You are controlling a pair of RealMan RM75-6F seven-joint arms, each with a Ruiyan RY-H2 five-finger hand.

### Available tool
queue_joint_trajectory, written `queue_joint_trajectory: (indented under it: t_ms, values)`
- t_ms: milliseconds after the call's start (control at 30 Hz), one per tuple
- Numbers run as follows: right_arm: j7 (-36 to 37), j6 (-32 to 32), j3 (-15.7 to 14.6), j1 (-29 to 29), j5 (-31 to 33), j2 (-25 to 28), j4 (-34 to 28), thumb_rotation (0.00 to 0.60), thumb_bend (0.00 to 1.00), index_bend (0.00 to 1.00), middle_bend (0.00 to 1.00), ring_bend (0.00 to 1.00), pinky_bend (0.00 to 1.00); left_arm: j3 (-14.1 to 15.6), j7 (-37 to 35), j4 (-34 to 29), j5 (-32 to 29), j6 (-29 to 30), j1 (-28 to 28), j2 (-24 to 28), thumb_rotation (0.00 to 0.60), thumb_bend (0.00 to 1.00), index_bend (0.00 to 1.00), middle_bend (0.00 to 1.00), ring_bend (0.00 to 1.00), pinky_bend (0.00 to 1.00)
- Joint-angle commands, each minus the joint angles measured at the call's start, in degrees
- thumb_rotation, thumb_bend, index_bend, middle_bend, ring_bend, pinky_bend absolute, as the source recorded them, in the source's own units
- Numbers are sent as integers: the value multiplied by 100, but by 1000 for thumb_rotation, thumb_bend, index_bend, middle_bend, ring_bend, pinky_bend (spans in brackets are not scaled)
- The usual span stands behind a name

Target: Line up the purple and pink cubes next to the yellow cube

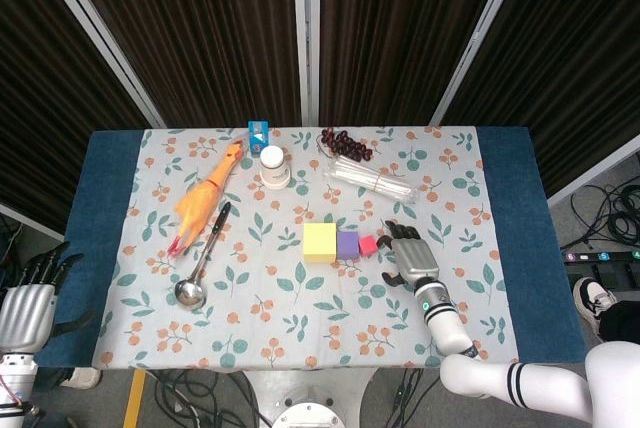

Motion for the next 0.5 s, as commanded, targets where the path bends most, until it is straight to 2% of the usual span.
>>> queue_joint_trajectory:
  t_ms: [33,500]
  values:
    - [-17,-1,-4,21,15,-43,9,600,210,281,0,0,0,-2,-7,1,-10,3,6,2,600,16,235,170,121,122]
    - [-56,28,4,72,112,-145,47,600,210,272,0,0,0,3,-38,41,-16,-14,7,-15,600,15,235,170,121,122]
